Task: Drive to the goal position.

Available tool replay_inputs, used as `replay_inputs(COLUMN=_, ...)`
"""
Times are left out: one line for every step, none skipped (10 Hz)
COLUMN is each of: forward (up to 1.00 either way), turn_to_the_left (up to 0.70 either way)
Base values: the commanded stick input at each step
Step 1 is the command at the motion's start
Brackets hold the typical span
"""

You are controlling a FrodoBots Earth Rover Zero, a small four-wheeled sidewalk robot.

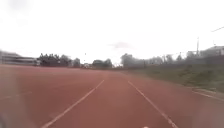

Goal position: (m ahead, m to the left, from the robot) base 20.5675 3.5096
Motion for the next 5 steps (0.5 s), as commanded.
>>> replay_inputs(forward=0.70, turn_to_the_left=0.00)
replay_inputs(forward=0.70, turn_to_the_left=0.00)
replay_inputs(forward=0.70, turn_to_the_left=0.00)
replay_inputs(forward=0.70, turn_to_the_left=0.00)
replay_inputs(forward=0.70, turn_to_the_left=0.00)
